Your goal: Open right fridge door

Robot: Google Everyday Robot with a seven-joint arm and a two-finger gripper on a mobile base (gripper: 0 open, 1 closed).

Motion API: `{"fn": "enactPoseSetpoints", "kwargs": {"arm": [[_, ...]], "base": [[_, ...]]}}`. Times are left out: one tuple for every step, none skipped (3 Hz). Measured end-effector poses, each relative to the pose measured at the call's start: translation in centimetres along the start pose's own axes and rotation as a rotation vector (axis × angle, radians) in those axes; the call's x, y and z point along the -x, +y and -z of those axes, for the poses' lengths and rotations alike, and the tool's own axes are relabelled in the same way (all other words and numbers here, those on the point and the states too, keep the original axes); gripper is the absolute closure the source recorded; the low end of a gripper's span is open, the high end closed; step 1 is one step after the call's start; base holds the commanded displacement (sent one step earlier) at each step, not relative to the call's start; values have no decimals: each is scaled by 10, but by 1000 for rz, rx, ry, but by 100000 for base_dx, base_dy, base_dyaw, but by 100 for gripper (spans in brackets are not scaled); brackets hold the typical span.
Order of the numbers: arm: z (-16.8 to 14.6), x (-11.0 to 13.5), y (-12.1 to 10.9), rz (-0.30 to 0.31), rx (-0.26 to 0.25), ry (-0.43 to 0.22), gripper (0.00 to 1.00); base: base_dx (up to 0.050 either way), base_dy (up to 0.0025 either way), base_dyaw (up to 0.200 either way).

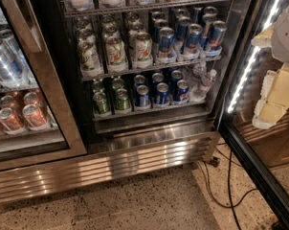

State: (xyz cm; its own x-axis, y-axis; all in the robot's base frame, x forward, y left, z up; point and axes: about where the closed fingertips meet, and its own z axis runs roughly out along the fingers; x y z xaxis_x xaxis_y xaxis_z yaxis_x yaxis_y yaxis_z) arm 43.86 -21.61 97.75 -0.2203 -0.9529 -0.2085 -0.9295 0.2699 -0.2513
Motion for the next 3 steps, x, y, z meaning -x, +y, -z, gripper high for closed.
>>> {"fn": "enactPoseSetpoints", "kwargs": {"arm": [[0, 0, 0, 0, 0, 0, 0], [0, 0, 0, 0, 0, 0, 0], [0, 0, 0, 0, -1, 0, 0]], "base": [[-5000, 0, -3], [-2387, -211, 17600], [0, 0, -14600]]}}
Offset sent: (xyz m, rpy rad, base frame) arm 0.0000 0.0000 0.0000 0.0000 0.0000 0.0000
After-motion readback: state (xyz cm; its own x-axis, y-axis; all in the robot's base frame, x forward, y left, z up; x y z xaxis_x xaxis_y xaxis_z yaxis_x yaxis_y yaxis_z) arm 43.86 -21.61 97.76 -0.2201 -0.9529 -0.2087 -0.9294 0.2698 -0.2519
